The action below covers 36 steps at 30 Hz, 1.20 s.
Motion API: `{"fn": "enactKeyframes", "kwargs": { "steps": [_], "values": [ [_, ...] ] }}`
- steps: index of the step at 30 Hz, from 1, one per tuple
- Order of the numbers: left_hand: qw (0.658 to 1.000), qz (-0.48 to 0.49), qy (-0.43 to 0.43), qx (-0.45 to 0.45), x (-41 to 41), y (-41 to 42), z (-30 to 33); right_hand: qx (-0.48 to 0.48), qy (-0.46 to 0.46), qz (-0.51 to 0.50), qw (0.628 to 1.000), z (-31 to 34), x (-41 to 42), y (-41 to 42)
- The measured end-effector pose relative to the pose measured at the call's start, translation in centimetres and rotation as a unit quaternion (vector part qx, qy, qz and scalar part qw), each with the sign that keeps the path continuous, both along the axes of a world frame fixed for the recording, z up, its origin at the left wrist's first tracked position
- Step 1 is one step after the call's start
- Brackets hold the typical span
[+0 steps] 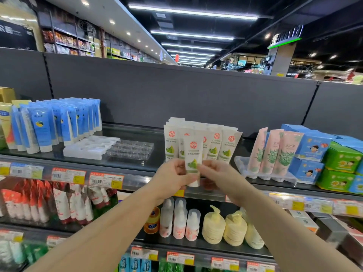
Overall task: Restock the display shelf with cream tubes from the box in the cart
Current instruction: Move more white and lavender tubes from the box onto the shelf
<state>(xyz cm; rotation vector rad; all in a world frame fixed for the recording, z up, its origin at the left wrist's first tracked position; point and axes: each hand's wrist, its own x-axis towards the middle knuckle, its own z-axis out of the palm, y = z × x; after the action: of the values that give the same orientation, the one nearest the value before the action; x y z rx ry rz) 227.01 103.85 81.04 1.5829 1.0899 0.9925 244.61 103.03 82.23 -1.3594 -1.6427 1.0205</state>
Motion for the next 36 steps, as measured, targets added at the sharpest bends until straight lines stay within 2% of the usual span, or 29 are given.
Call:
{"fn": "enactKeyframes", "kwargs": {
  "steps": [2,5,7,12,16,21,23,25,27,31,36],
  "values": [
    [1.0,-0.006,0.003,0.023,1.4,0.5,0.5,0.004,0.0,0.007,1.0,0.1,0.4,-0.1],
    [0.996,0.01,0.038,0.078,2.7,1.4,1.0,0.049,0.038,-0.092,0.994,1.2,2.3,0.9],
    [0.994,0.03,0.048,0.091,3.4,2.3,1.1,0.075,0.008,-0.127,0.989,1.8,3.3,1.8],
    [0.994,0.085,0.006,0.073,4.6,3.8,0.2,0.051,-0.034,-0.104,0.993,0.8,3.1,3.0],
    [0.987,0.098,0.045,0.122,4.6,4.1,0.0,0.039,-0.019,-0.076,0.996,0.6,3.0,3.2],
    [0.985,0.059,0.08,0.138,3.6,4.1,0.0,0.044,-0.083,-0.054,0.994,0.4,3.1,2.9],
    [0.958,0.076,0.185,0.205,2.9,3.8,-0.1,0.083,-0.069,-0.08,0.991,0.9,3.4,3.1],
    [0.898,0.1,0.303,0.302,2.3,3.9,-0.4,0.128,-0.051,-0.121,0.983,1.7,3.9,3.5],
    [0.871,0.093,0.357,0.326,2.1,4.0,-1.0,0.151,-0.051,-0.133,0.978,2.2,4.3,4.0],
    [0.867,0.078,0.37,0.324,2.3,4.3,-2.4,0.131,-0.127,-0.098,0.978,1.3,4.1,5.1],
    [0.865,0.08,0.374,0.324,2.2,4.3,-2.4,0.109,-0.173,-0.088,0.975,-0.1,4.3,5.8]
  ]
}}
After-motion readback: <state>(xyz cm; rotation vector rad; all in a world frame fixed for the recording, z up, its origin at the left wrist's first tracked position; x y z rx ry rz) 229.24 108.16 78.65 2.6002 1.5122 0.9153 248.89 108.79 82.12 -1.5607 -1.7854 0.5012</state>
